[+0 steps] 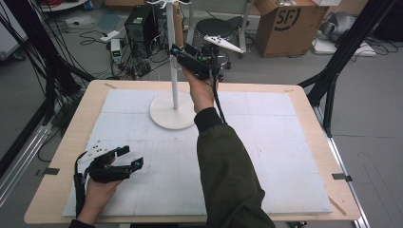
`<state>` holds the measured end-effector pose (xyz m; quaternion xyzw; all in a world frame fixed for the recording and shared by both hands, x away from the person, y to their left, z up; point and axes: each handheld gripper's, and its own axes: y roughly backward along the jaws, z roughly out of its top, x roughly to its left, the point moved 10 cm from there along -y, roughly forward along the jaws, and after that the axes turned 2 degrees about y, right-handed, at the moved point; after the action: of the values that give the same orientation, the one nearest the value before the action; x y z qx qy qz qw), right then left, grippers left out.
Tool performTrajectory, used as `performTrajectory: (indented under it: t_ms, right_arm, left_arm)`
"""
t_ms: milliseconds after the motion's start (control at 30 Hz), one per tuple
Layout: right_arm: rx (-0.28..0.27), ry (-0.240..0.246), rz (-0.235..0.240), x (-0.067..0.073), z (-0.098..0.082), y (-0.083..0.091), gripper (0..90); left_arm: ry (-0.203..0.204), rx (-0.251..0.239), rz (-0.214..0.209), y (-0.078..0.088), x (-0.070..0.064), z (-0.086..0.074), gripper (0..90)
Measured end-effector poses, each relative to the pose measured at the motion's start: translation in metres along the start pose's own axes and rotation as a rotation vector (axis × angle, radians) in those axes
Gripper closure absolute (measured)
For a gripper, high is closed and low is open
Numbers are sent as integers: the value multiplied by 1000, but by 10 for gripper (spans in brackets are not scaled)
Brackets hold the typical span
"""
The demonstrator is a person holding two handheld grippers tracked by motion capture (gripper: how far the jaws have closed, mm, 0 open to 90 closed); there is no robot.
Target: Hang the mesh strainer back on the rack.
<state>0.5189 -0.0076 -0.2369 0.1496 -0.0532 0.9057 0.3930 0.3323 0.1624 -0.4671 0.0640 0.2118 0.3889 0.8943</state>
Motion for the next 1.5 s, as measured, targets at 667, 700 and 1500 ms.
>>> performTrajectory:
  t_ms: [667,700,1500]
  right_arm:
    - [92,78,34,-4,-27,46,275]
    - [96,76,31,-7,-30,50,270]
    - [158,79,43,-28,-66,112,254]
  left_arm:
    - [-23,10,-10,-1,-7,0,153]
    - [-26,10,-8,-1,-7,0,154]
    - [-64,31,1,-4,-9,-5,149]
